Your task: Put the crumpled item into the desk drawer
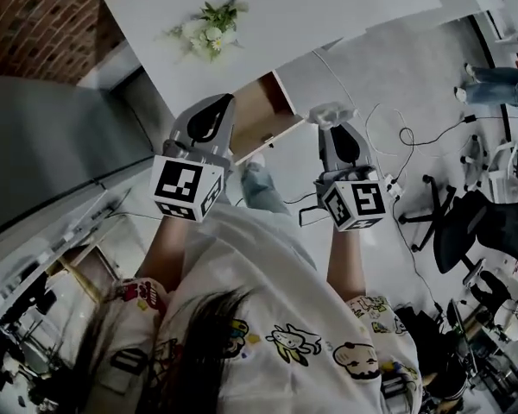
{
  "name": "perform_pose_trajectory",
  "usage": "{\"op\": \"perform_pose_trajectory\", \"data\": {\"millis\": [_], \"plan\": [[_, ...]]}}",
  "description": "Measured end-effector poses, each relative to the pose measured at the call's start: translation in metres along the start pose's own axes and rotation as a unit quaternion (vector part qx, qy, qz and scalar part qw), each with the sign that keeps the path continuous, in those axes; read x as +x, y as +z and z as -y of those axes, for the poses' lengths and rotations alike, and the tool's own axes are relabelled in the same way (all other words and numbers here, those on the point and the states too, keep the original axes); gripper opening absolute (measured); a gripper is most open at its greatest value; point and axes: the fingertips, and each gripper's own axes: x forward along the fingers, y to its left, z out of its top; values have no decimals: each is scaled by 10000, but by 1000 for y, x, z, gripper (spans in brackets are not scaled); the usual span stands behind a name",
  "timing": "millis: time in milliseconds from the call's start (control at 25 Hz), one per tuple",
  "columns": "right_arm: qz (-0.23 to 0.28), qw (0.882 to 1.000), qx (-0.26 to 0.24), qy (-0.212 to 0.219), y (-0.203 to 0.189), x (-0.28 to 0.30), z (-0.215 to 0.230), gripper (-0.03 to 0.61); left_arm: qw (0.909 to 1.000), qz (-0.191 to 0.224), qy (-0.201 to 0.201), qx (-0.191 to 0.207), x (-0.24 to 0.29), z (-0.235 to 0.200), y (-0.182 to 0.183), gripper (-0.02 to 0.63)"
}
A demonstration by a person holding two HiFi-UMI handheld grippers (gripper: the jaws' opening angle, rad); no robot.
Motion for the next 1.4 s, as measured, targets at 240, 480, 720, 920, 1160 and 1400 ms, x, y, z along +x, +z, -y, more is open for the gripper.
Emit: {"op": "perform_pose_trajectory", "data": {"millis": [240, 480, 720, 920, 1160, 1400], "plan": [[-309, 9975, -322, 552, -9, 17, 4, 15, 9986, -63, 491, -184, -4, -2, -18, 2], [-638, 9932, -481, 842, -31, 29, -7, 15, 9968, -203, 729, -274, -18, -13, -41, 2], [-920, 9873, -792, 1025, -59, 48, -22, 15, 9952, -407, 852, -258, -21, -28, -68, 2], [-1312, 9798, -974, 1153, -96, 63, -32, 15, 9942, -530, 865, -347, -19, -31, -95, 2], [-1507, 9730, -1182, 1291, -139, 93, -33, 15, 9926, -790, 772, -508, -6, -31, -142, 2], [-2024, 9629, -1210, 1310, -202, 121, -18, 17, 9895, -1086, 637, -708, 12, -26, -194, 2]]}}
